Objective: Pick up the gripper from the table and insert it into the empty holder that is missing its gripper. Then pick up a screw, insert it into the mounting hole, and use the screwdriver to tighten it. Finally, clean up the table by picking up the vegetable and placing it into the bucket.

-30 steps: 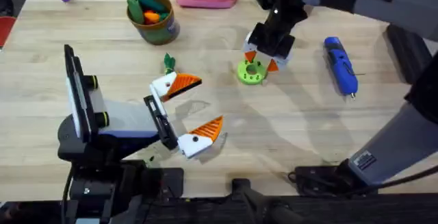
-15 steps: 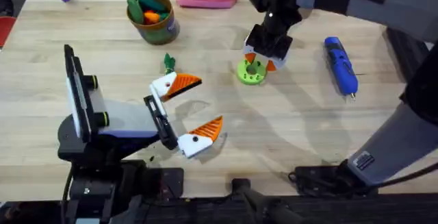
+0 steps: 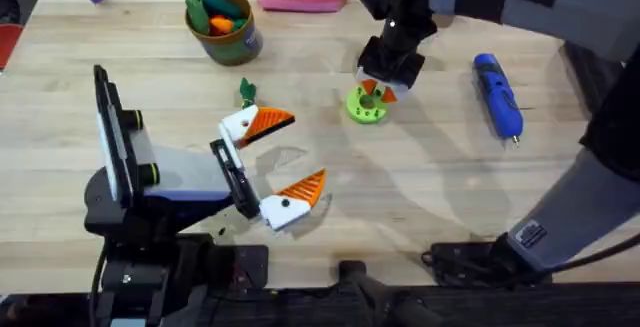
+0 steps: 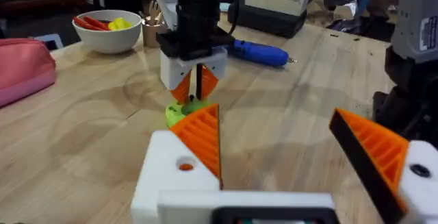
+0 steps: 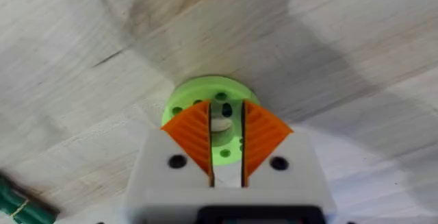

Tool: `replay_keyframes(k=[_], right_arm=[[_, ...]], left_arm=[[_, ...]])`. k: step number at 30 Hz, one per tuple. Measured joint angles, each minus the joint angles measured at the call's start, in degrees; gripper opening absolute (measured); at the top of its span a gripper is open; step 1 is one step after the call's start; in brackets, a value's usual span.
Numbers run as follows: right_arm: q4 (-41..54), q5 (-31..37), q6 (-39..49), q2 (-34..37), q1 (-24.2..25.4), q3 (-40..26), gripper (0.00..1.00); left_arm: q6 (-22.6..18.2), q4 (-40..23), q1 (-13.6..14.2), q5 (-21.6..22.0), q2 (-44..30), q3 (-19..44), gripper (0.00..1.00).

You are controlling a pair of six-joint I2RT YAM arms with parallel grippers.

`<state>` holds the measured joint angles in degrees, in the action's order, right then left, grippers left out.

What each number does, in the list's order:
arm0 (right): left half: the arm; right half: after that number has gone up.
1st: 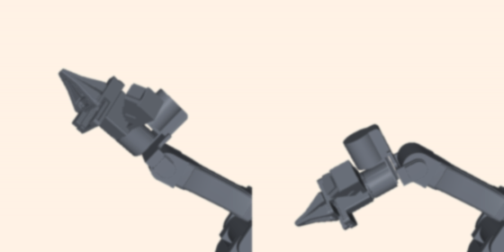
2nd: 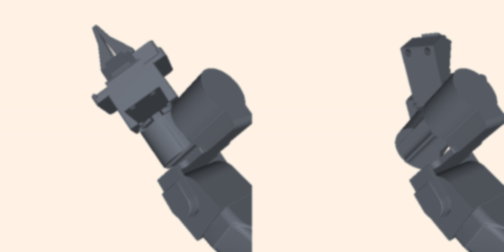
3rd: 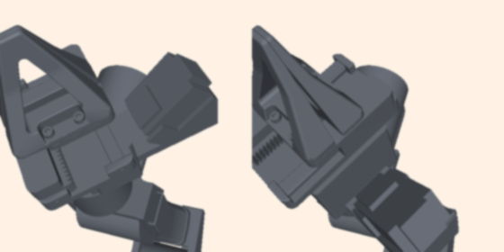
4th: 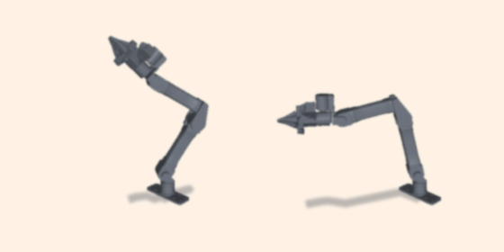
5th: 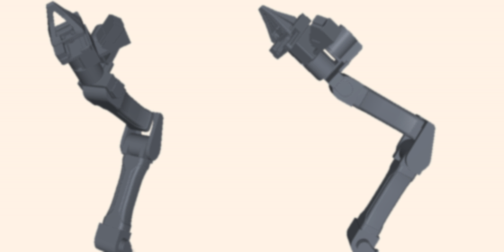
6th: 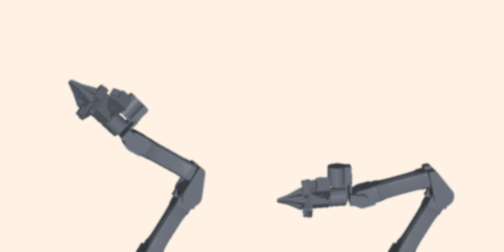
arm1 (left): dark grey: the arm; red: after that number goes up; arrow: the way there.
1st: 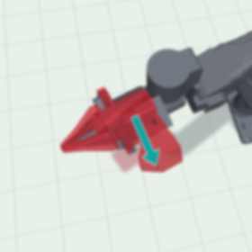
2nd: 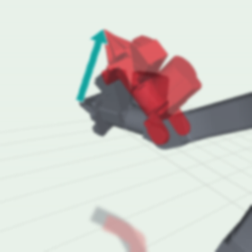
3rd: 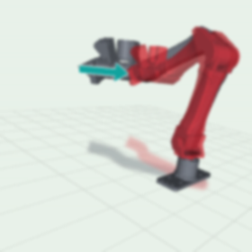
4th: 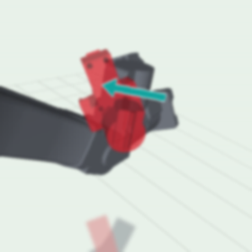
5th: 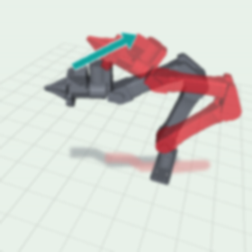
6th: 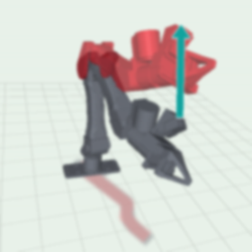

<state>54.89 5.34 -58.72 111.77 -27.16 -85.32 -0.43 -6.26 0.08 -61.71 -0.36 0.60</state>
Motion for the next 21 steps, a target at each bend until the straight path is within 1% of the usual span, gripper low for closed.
replay_keyframes(k=[15, 21], right_arm=[[-0.5, 2.1, 0.0, 0.0, -0.4, 0.0, 0.166], [-0.5, 2.5, 0.0, 0.0, -0.4, 0.0, 0.022]], left_arm=[[0.0, 0.0, 0.0, 0.0, 0.0, 0.0, 0.985], [0.0, 0.0, 0.0, 0.0, 0.0, 0.0, 0.987]])
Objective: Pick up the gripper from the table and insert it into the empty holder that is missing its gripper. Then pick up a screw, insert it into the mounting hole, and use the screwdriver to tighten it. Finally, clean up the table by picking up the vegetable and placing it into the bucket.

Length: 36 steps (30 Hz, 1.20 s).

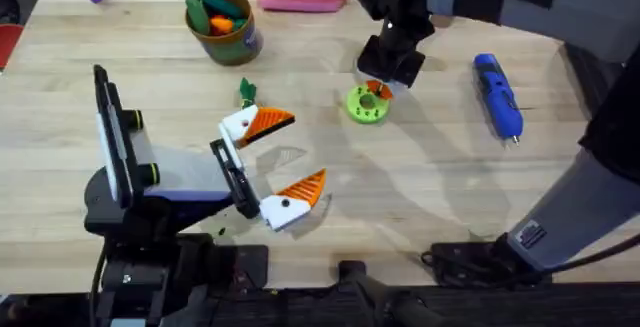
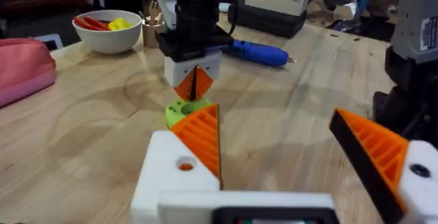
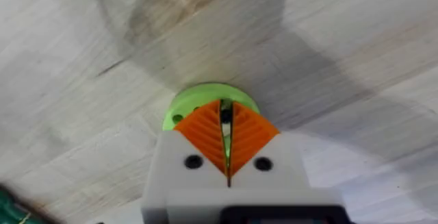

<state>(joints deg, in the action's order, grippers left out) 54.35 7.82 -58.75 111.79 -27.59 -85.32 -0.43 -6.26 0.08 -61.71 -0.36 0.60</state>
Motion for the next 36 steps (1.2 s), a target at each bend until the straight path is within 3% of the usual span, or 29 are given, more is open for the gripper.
replay_keyframes(k=[21, 26, 30, 36], right_arm=[[3.6, 0.1, -0.2, -0.6, -0.3, -1.7, 0.006], [10.8, 0.1, 2.6, -6.0, -1.1, -5.8, 0.005], [15.5, 0.1, 6.9, -10.7, -2.0, -12.9, 0.005], [20.2, 0.1, 10.5, -13.3, -2.9, -19.4, 0.005]], left_arm=[[0.0, 0.0, 0.0, 0.0, 0.0, 0.0, 0.985], [0.0, 0.0, 0.0, 0.0, 0.0, 0.0, 0.985], [0.0, 0.0, 0.0, 0.0, 0.0, 0.0, 0.985], [0.0, 0.0, 0.0, 0.0, 0.0, 0.0, 0.985]])
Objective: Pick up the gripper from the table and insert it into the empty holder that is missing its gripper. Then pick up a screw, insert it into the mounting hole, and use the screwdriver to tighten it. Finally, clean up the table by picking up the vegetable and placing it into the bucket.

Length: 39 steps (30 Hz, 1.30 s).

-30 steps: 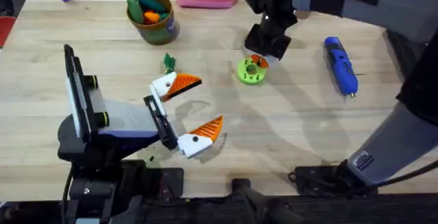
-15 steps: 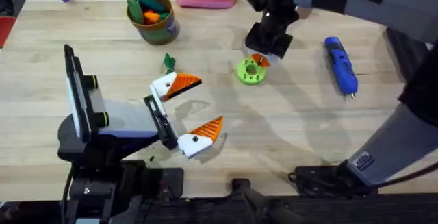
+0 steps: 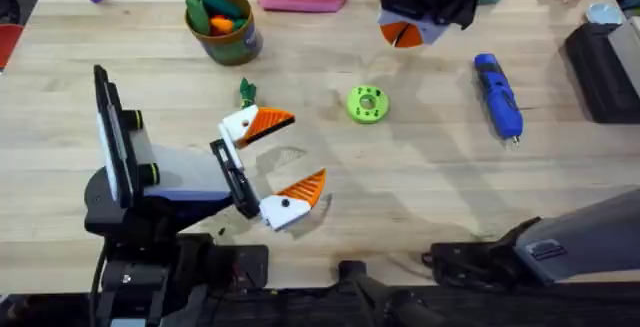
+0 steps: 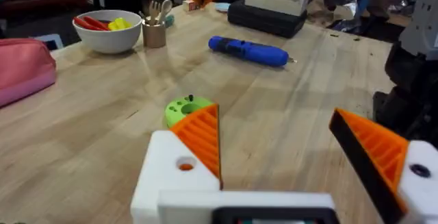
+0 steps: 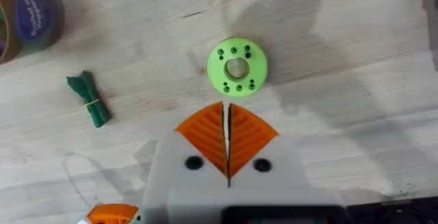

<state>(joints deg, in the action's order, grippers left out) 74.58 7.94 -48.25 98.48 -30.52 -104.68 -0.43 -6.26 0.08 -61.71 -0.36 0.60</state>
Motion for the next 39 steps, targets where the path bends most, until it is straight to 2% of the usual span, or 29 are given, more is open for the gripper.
replay_keyframes(k=[31, 39], right_arm=[[0.2, 0.0, 1.2, 0.3, 0.0, -0.1, 0.005], [0.2, 0.0, 3.9, 0.3, 0.0, -0.1, 0.005]], left_arm=[[0.0, 0.0, 0.0, 0.0, 0.0, 0.0, 0.985], [0.0, 0.0, 0.0, 0.0, 0.0, 0.0, 0.985]])
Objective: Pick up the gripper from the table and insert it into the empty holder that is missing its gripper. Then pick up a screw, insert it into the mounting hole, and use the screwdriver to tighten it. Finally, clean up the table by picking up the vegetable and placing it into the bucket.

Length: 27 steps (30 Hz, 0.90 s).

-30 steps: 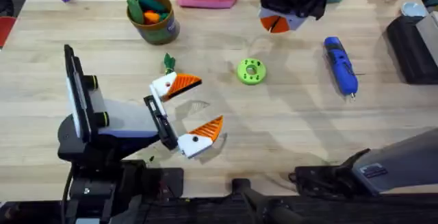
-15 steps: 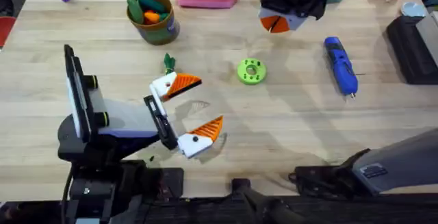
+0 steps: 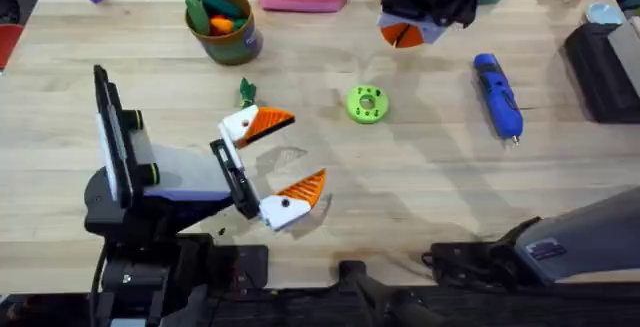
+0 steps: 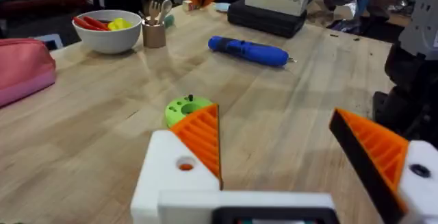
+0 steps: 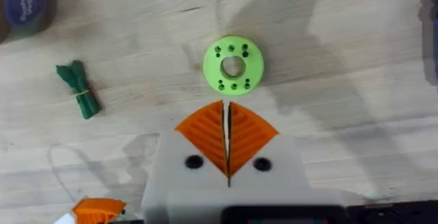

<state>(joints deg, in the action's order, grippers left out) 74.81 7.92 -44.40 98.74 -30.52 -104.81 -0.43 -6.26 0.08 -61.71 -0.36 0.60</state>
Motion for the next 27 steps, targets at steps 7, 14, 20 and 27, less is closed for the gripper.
replay_keyframes(k=[7, 14, 20, 27], right_arm=[[-2.0, 0.0, 7.0, 0.0, 0.0, 0.0, 0.005], [-3.1, 0.0, 12.5, 0.0, -0.2, 0.0, 0.005], [-3.1, 0.0, 14.5, 0.0, -1.5, 0.0, 0.005], [-3.1, 0.0, 20.1, -0.5, -4.3, 0.0, 0.005]], left_arm=[[0.0, 0.0, 0.0, 0.0, 0.0, 0.0, 0.985], [0.0, 0.0, 0.0, 0.0, 0.0, 0.0, 0.985], [0.0, 0.0, 0.0, 0.0, 0.0, 0.0, 0.985], [0.0, 0.0, 0.0, 0.0, 0.0, 0.0, 0.985]])
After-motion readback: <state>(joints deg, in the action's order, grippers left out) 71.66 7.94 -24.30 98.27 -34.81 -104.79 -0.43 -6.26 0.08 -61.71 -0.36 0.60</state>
